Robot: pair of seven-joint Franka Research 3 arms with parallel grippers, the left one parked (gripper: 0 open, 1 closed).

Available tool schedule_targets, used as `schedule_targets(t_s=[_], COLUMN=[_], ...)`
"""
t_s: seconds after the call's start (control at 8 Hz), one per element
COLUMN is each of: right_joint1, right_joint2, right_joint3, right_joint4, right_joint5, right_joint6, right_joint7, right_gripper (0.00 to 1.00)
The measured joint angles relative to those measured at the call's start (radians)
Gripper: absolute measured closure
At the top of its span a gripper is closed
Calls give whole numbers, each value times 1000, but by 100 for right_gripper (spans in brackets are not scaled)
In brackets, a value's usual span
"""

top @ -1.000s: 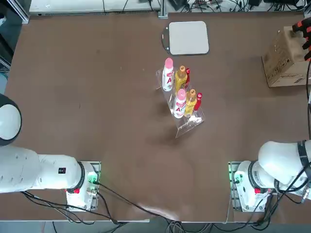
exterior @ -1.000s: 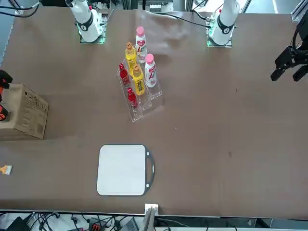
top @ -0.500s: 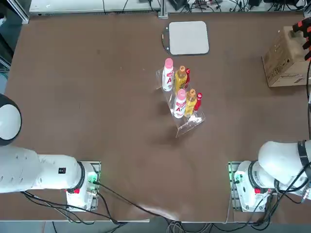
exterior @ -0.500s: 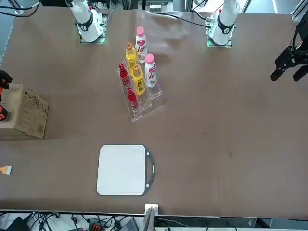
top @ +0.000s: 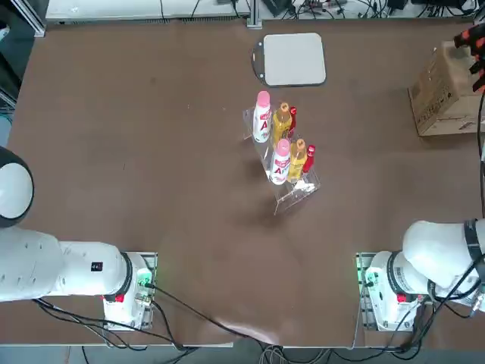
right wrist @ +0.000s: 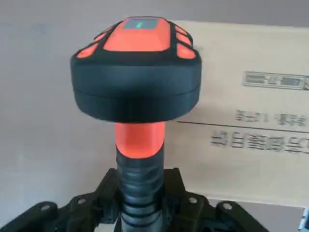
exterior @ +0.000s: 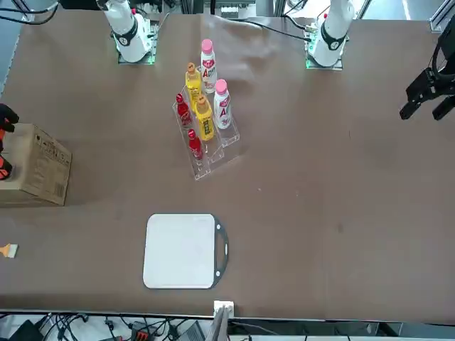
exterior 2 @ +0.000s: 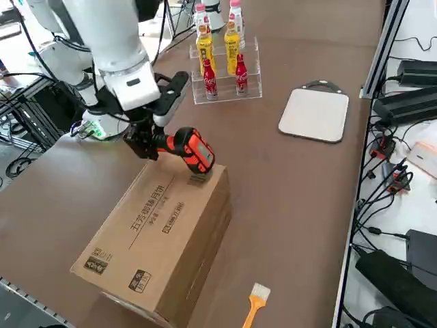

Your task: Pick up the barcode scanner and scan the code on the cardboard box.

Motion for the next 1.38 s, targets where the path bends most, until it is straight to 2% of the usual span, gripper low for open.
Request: schedule_targets(t_s=[0.12, 0.38, 0.62, 0.88, 1.38], right_joint1=[41, 178, 326, 437, 549], right_joint2=[-14, -42, -49, -44, -20], right_joint3=[7, 16, 22, 24, 24], right_joint4=[4, 3, -29, -144, -528], right_joint5=[3, 10, 52, 63, 65], right_joint6=[-36, -75, -58, 90, 608], right_joint7=[67, 253, 442, 571, 668], right_gripper=[57, 57, 57, 57, 57])
